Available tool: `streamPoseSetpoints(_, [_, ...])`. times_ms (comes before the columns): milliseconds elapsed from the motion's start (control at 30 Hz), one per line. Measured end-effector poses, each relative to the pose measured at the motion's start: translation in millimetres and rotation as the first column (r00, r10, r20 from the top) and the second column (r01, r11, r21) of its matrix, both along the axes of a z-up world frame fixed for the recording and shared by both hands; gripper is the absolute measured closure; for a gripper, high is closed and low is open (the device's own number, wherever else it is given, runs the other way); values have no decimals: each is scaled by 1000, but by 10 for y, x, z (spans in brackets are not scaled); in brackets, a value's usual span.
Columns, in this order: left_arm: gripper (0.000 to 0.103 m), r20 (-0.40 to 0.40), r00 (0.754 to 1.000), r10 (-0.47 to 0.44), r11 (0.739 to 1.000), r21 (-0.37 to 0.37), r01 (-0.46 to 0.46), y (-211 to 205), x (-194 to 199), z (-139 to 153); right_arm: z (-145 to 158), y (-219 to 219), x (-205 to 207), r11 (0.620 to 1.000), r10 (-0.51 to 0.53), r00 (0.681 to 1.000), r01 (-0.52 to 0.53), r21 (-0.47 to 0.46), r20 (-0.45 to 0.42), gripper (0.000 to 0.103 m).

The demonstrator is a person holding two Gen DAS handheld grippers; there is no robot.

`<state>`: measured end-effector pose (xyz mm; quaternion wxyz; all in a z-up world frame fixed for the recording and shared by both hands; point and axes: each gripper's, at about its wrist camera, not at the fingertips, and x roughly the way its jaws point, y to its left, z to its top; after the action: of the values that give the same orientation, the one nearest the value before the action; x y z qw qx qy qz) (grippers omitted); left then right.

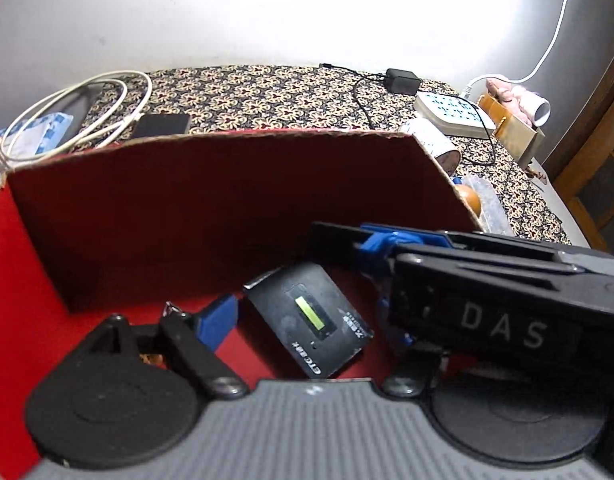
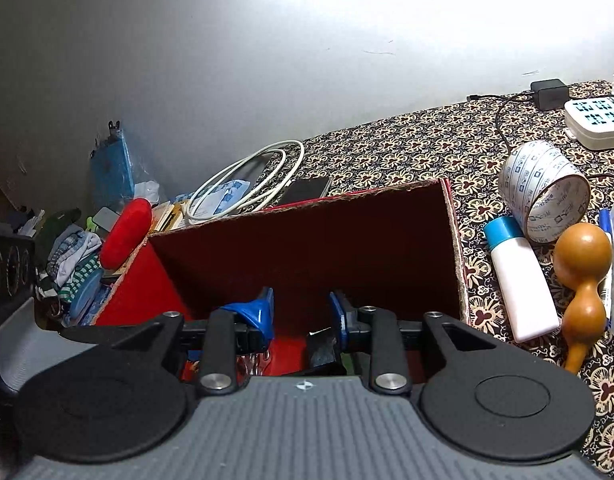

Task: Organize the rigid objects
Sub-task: 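Carry the black device over the red box and lower it inside, then open the right tool to release the device in the box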

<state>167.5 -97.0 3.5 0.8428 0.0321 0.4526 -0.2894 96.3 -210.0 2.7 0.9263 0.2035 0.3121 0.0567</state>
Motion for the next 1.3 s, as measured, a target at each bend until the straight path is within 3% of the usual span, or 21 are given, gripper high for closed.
streamPoseSetpoints(567, [25,103,994,47,993,101,-58,-73,-85,34,-35,-10,-86,1000,1,998,-1,-3,68,93])
streamPoseSetpoints(1300, [24,109,992,70,988,126,-84,-82,-97,42,-58,20,-143,999,-46,992,46,-3,116,93])
